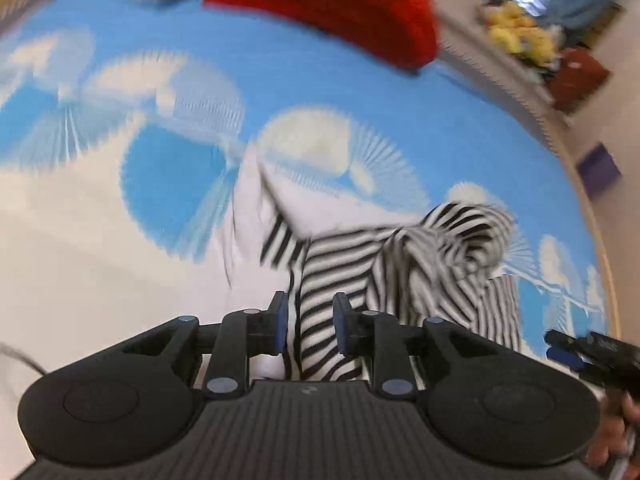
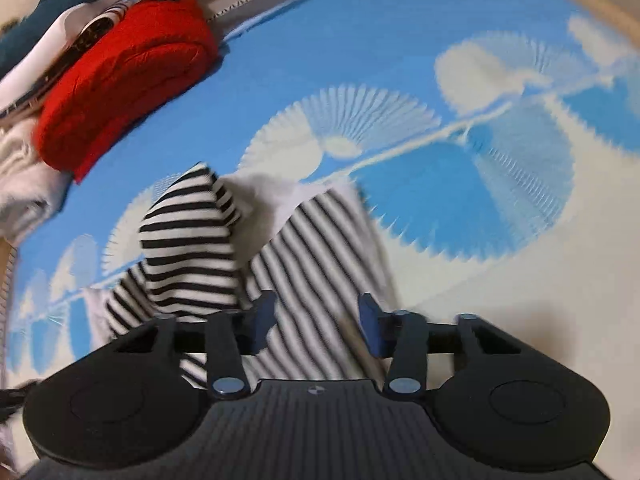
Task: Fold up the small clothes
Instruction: 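Fold the hood down with the left gripper while the right gripper grasps the striped hem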
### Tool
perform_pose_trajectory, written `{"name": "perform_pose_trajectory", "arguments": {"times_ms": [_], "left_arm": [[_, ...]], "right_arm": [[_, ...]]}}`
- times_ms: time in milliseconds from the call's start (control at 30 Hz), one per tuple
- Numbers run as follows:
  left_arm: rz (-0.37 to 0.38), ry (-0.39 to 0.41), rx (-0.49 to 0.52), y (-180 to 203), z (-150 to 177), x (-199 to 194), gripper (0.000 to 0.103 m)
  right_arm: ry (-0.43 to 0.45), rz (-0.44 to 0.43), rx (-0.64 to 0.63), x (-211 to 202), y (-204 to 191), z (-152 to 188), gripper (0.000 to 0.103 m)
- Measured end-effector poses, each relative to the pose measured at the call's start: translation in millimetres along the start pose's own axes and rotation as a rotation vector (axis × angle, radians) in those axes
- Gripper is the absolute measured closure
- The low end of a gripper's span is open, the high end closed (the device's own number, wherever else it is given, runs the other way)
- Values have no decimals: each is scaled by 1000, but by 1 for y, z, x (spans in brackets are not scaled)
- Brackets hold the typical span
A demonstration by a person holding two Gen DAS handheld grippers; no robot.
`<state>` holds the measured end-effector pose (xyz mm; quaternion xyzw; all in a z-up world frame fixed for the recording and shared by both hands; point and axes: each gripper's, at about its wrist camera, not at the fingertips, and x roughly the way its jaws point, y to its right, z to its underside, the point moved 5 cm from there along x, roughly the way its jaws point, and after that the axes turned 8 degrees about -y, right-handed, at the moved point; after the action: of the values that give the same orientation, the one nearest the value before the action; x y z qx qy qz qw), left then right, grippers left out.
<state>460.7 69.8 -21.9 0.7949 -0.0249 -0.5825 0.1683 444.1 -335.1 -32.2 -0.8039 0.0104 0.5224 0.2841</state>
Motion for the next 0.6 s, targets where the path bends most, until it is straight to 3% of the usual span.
{"name": "perform_pose_trajectory", "arguments": {"times_ms": [67, 133, 200, 300, 400, 467, 533, 600], "left_arm": [[-59, -125, -33, -2, 7, 36, 75], [-46, -186, -54, 0, 11, 58, 72], [-28, -183, -60, 3, 6, 66, 66], [-72, -157, 3, 9, 3, 71, 57], [-86, -191, 17, 8, 6, 81, 58], [-92, -183, 17, 5, 10, 79, 65], [-87, -172, 55, 10, 8, 78, 96], [-93, -143, 104, 15, 7, 73, 101]], "right_arm": [[-27, -37, 33, 11, -6, 4, 67], [-58, -60, 34, 25, -16, 9, 67], [-96, -77, 20, 37, -29, 15, 65], [-162, -81, -34, 60, -50, 26, 65], [-209, -65, -86, 80, -66, 37, 62], [-232, -54, -108, 90, -72, 43, 62], [-243, -47, -130, 96, -78, 46, 62], [-239, -43, -159, 99, -83, 47, 66]]}}
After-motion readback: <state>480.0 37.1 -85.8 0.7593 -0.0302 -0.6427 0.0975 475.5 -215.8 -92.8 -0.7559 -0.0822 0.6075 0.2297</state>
